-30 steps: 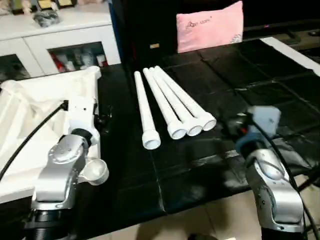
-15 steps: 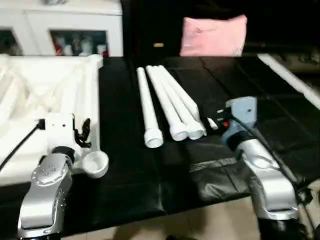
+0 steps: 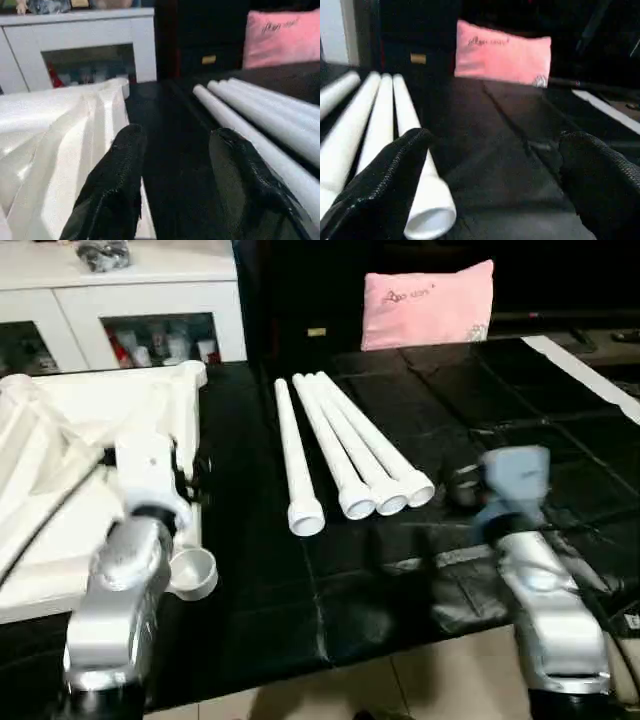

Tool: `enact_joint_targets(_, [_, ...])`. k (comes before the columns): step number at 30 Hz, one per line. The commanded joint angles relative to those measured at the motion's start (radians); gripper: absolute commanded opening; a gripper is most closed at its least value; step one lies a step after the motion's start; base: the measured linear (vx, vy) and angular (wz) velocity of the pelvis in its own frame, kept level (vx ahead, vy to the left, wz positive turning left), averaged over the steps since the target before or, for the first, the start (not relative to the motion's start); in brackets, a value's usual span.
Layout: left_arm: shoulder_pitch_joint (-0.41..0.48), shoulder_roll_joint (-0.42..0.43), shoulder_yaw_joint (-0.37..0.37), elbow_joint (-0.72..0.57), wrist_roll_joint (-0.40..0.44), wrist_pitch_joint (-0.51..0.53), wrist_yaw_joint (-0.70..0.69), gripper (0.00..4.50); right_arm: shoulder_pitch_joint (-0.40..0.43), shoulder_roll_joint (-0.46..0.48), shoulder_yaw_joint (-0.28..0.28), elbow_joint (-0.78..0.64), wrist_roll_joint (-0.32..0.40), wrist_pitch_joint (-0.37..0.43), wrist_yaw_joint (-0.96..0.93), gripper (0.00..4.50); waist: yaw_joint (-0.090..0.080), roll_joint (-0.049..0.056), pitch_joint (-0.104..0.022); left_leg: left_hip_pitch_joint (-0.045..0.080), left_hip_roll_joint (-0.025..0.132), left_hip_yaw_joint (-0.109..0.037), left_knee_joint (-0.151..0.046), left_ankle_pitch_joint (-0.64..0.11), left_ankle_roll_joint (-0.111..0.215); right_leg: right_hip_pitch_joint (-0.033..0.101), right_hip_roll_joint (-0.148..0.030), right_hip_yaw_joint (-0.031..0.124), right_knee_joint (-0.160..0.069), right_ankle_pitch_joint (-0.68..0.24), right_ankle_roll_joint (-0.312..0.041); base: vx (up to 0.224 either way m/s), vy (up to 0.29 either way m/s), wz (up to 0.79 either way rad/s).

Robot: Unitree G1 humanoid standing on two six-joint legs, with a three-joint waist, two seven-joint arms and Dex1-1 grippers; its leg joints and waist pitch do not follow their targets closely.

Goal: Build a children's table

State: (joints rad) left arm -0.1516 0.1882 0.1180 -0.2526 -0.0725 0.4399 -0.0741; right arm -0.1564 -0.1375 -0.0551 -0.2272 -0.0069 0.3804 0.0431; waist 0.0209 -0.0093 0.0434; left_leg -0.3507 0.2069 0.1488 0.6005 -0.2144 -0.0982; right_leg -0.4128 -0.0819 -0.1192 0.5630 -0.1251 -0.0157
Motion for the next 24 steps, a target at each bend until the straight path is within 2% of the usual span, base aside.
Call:
enact_joint_targets(1, [0.002,0.024,-0.012,-0.023,0.016,0.023,-0.009,2.31,-0.011,-0.008,0.025,0.012,-0.011,-0.026,0.016,4.5,0.009,-0.008,-0.053,-0.049,-0.004,-0.022,-0.087,-0.21,0.062,0.084,-0.058,0.019,-0.052,-0.43,-0.02,0.0,0.0,0.0])
enact_joint_targets(2, [0.002,0.026,-0.012,-0.023,0.016,0.021,-0.011,2.31,-0.011,-0.009,0.028,0.014,-0.015,-0.029,0.015,4.5,0.006,0.009,-0.056,-0.046,0.002,-0.031,-0.089,-0.204,0.079,0.085,-0.06,0.014,-0.054,-0.409,-0.033,0.0,0.0,0.0])
enact_joint_targets(3, [0.0,0.027,-0.006,-0.02,0.01,0.014,-0.013,2.31,-0.012,-0.003,0.032,0.012,-0.019,-0.025,0.007,4.5,0.002,0.005,-0.053,-0.07,-0.01,-0.057,-0.084,-0.19,0.12,0.099,-0.074,-0.007,-0.048,-0.367,-0.055,-0.011,-0.024,0.31])
enact_joint_targets(4, [-0.001,0.026,-0.003,-0.02,0.009,0.013,-0.013,2.31,-0.012,-0.001,0.031,0.009,-0.019,-0.023,0.005,4.5,0.003,0.018,-0.057,-0.063,-0.013,-0.063,-0.079,-0.176,0.136,0.099,-0.075,-0.016,-0.051,-0.341,-0.072,-0.011,-0.024,0.31])
enact_joint_targets(5, [-0.002,0.025,0.001,-0.02,0.004,0.013,-0.012,2.31,-0.011,0.002,0.029,0.004,-0.017,-0.016,0.003,4.5,-0.006,0.016,-0.053,-0.069,-0.018,-0.08,-0.069,-0.156,0.168,0.1,-0.081,-0.028,-0.05,-0.307,-0.102,-0.008,-0.004,0.48])
enact_joint_targets(6, [-0.007,0.028,0.004,-0.018,0.012,0.004,-0.002,2.31,-0.008,0.0,0.034,-0.009,-0.024,-0.007,0.001,4.5,-0.003,0.025,-0.051,-0.071,-0.02,-0.092,-0.067,-0.158,0.173,0.105,-0.083,-0.041,-0.049,-0.306,-0.122,-0.006,-0.009,0.48])
enact_joint_targets(7, [-0.009,0.031,0.001,-0.017,0.019,0.001,0.002,2.31,-0.007,0.0,0.035,-0.013,-0.023,-0.006,0.004,4.5,-0.003,0.032,-0.05,-0.082,-0.024,-0.107,-0.068,-0.165,0.159,0.117,-0.082,-0.053,-0.041,-0.31,-0.118,-0.006,-0.009,0.48])
enact_joint_targets(8, [-0.014,0.037,-0.004,-0.013,0.034,-0.005,0.007,2.31,-0.004,-0.001,0.036,-0.019,-0.021,-0.004,0.009,4.5,0.0,0.038,-0.048,-0.075,-0.024,-0.114,-0.071,-0.187,0.149,0.112,-0.079,-0.056,-0.04,-0.31,-0.121,-0.009,0.0,0.45])
enact_joint_targets(9, [-0.029,0.05,-0.019,0.001,0.065,-0.028,0.014,2.31,0.001,-0.005,0.043,-0.016,-0.03,-0.012,0.01,4.5,-0.006,0.042,-0.041,-0.09,-0.032,-0.131,-0.076,-0.236,0.123,0.123,-0.077,-0.063,-0.033,-0.33,-0.108,-0.015,0.008,0.41])
enact_joint_targets(10, [-0.04,0.049,-0.025,0.009,0.067,-0.039,0.009,2.31,0.005,-0.005,0.039,-0.008,-0.035,-0.018,0.002,4.5,-0.003,0.041,-0.04,-0.093,-0.037,-0.136,-0.078,-0.262,0.104,0.125,-0.079,-0.065,-0.034,-0.35,-0.1,-0.015,0.008,0.41])
enact_joint_targets(11, [-0.046,0.045,-0.027,0.012,0.063,-0.043,0.005,2.31,0.007,-0.004,0.035,-0.003,-0.037,-0.02,-0.006,4.5,0.001,0.047,-0.036,-0.1,-0.046,-0.15,-0.085,-0.34,0.048,0.134,-0.088,-0.071,-0.033,-0.407,-0.083,-0.017,-0.018,0.34])
enact_joint_targets(12, [-0.05,0.041,-0.027,0.013,0.058,-0.038,0.003,2.31,0.009,0.001,0.028,-0.002,-0.031,-0.018,-0.01,4.5,0.005,0.058,-0.034,-0.097,-0.05,-0.154,-0.087,-0.37,0.028,0.133,-0.089,-0.07,-0.034,-0.425,-0.082,-0.017,-0.009,0.4])
enact_joint_targets(13, [-0.056,0.038,-0.032,0.016,0.047,-0.034,-0.007,2.31,0.012,0.006,0.023,-0.009,-0.032,-0.007,-0.022,4.5,0.005,0.059,-0.031,-0.097,-0.057,-0.165,-0.088,-0.428,-0.002,0.13,-0.095,-0.067,-0.035,-0.467,-0.083,-0.017,-0.009,0.4])
enact_joint_targets(14, [-0.057,0.037,-0.033,0.017,0.045,-0.034,-0.01,2.31,0.013,0.006,0.024,-0.013,-0.036,-0.002,-0.024,4.5,0.005,0.055,-0.029,-0.099,-0.061,-0.166,-0.089,-0.447,-0.014,0.13,-0.098,-0.066,-0.038,-0.491,-0.084,-0.015,-0.007,0.48])
enact_joint_targets(15, [-0.058,0.035,-0.034,0.018,0.042,-0.034,-0.012,2.31,0.015,0.008,0.023,-0.018,-0.035,0.004,-0.027,4.5,0.003,0.056,-0.033,-0.103,-0.066,-0.172,-0.087,-0.444,-0.022,0.135,-0.102,-0.064,-0.036,-0.505,-0.09,0.002,-0.018,0.46])
enact_joint_targets(16, [-0.058,0.029,-0.033,0.021,0.033,-0.029,-0.013,2.31,0.023,0.022,0.014,-0.036,-0.021,0.027,-0.034,4.5,-0.012,0.068,-0.04,-0.038,-0.023,-0.143,-0.054,-0.435,-0.037,0.092,-0.089,-0.027,-0.058,-0.493,-0.082,0.002,-0.018,0.46])
enact_joint_targets(17, [-0.059,0.022,-0.029,0.024,0.022,-0.025,-0.015,2.31,0.026,0.025,0.013,-0.044,-0.015,0.036,-0.032,4.5,-0.003,0.067,-0.031,-0.054,-0.013,-0.119,-0.063,-0.379,-0.042,0.1,-0.087,-0.014,-0.056,-0.418,-0.105,0.009,-0.017,0.19])
enact_joint_targets(19, [-0.065,0.011,-0.023,0.035,0.008,-0.015,-0.014,2.31,0.032,0.023,0.02,-0.057,-0.017,0.018,-0.026,4.5,0.001,0.066,-0.036,-0.056,-0.006,-0.101,-0.073,-0.386,-0.045,0.104,-0.082,-0.014,-0.051,-0.423,-0.069,0.0,0.0,0.0])
enact_joint_targets(20, [-0.07,0.008,-0.023,0.046,0.008,-0.016,-0.015,2.31,0.038,0.023,0.02,-0.067,-0.007,0.012,-0.017,4.5,0.0,0.071,-0.035,-0.056,-0.004,-0.097,-0.075,-0.389,-0.046,0.104,-0.081,-0.013,-0.051,-0.425,-0.061,0.0,0.0,0.0])
enact_joint_targets(21, [-0.07,0.008,-0.023,0.047,0.009,-0.016,-0.015,2.31,0.038,0.023,0.02,-0.068,-0.005,0.012,-0.016,4.5,-0.005,0.071,-0.036,-0.057,-0.004,-0.089,-0.077,-0.396,-0.047,0.103,-0.081,-0.01,-0.055,-0.439,-0.047,0.0,0.0,0.0])
enact_joint_targets(22, [-0.073,0.008,-0.024,0.052,0.01,-0.017,-0.016,2.31,0.042,0.026,0.016,-0.074,0.006,0.013,-0.01,4.5,-0.007,0.07,-0.038,-0.058,-0.005,-0.088,-0.077,-0.392,-0.047,0.105,-0.082,-0.009,-0.054,-0.443,-0.042,0.003,0.038,-0.26])
enact_joint_targets(23, [-0.075,0.004,-0.023,0.057,0.008,-0.018,-0.019,2.31,0.048,0.037,0.004,-0.084,0.032,0.014,-0.003,4.5,-0.014,0.07,-0.041,-0.059,-0.006,-0.084,-0.077,-0.372,-0.038,0.102,-0.08,-0.001,-0.053,-0.436,-0.04,0.005,0.026,-0.18])
enact_joint_targets(24, [-0.075,-0.001,-0.02,0.057,0.004,-0.013,-0.018,2.31,0.05,0.037,-0.003,-0.087,0.039,0.017,-0.001,4.5,-0.018,0.065,-0.042,-0.057,-0.006,-0.081,-0.077,-0.369,-0.034,0.099,-0.08,0.002,-0.055,-0.431,-0.043,0.0,0.0,0.0])
